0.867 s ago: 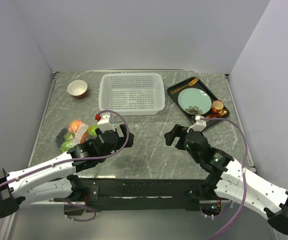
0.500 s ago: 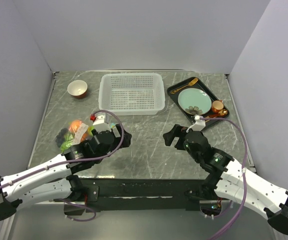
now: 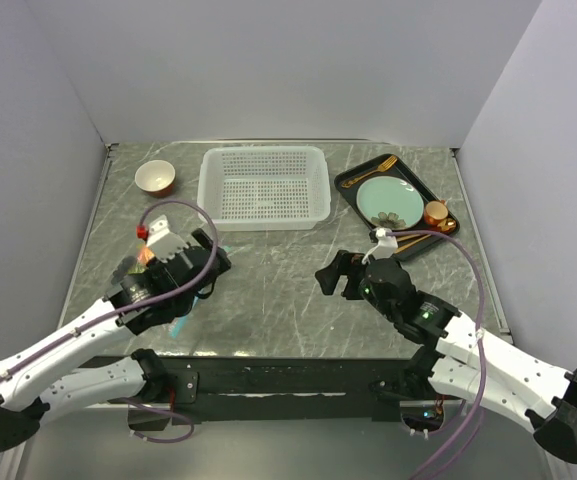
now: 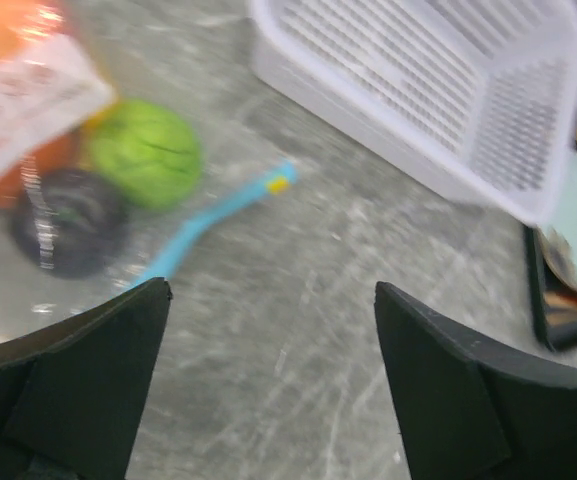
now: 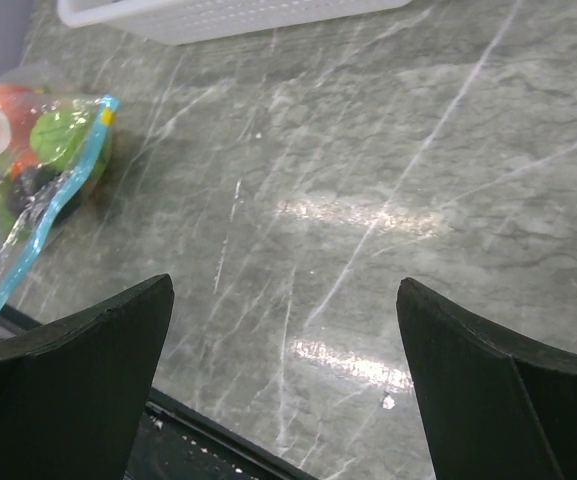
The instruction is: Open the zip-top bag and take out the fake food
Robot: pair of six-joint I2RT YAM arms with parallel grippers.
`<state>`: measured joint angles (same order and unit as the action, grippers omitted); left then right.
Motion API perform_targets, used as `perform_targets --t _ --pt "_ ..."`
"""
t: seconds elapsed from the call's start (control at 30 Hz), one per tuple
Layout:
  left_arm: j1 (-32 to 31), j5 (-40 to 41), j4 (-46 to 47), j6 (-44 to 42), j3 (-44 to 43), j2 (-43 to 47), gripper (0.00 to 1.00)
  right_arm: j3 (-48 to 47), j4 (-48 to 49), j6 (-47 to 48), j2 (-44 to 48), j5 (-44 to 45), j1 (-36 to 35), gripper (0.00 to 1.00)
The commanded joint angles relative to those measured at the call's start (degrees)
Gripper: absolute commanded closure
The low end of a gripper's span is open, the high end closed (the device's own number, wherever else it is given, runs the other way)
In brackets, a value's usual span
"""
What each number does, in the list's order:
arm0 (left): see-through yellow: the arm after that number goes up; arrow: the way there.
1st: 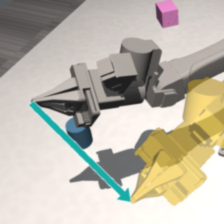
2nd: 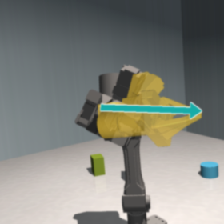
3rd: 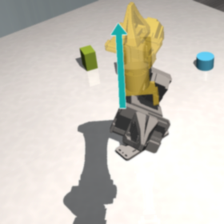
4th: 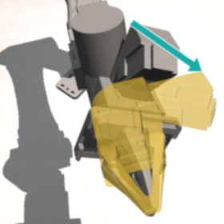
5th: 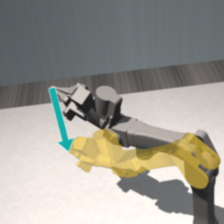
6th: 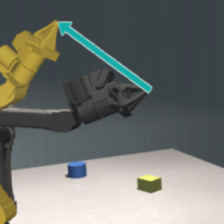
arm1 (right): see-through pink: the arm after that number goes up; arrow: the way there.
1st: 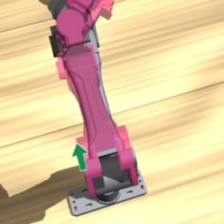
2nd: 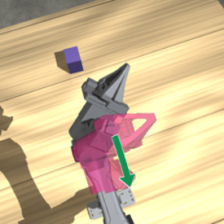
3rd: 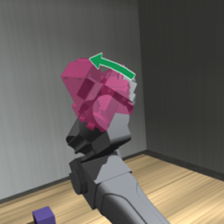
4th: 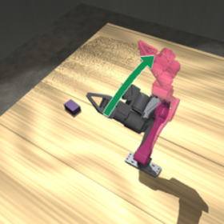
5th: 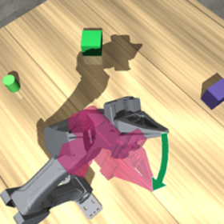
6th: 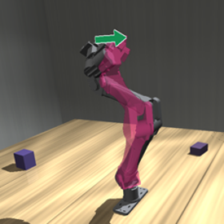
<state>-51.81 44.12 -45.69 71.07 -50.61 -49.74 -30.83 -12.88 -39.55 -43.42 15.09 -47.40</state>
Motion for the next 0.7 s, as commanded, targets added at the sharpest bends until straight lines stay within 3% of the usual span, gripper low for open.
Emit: perform_targets --t 0.0,0.17,0.27,0.37,0.53,0.67 --pt "5.0 1.0 -6.3 3.0 -0.6 -1.2 0.14 -0.6 4.0 1.1 -0.8 -2.9 -0.3 0.0" --pt "5.8 0.2 -1.3 -0.7 3.3 -5.2 0.29 0.8 7.4 0.0 -1.5 -5.1 -0.3 0.0" --pt "5.8 -0.5 4.5 -6.5 3.7 -9.0 0.33 1.6 10.3 -1.2 -2.9 -7.0 -0.2 0.0" --pt "5.9 0.5 7.8 -10.2 2.5 -13.0 0.31 2.7 12.7 -1.9 -3.7 -8.8 -0.2 0.0" --pt "10.0 2.8 7.5 -13.6 -3.3 -20.7 0.17 5.5 21.7 -4.4 -4.2 -12.4 -0.2 0.0" --pt "14.0 4.3 5.0 -14.2 -8.4 -26.5 0.21 6.7 25.5 -6.2 -4.9 -14.9 -0.2 0.01"
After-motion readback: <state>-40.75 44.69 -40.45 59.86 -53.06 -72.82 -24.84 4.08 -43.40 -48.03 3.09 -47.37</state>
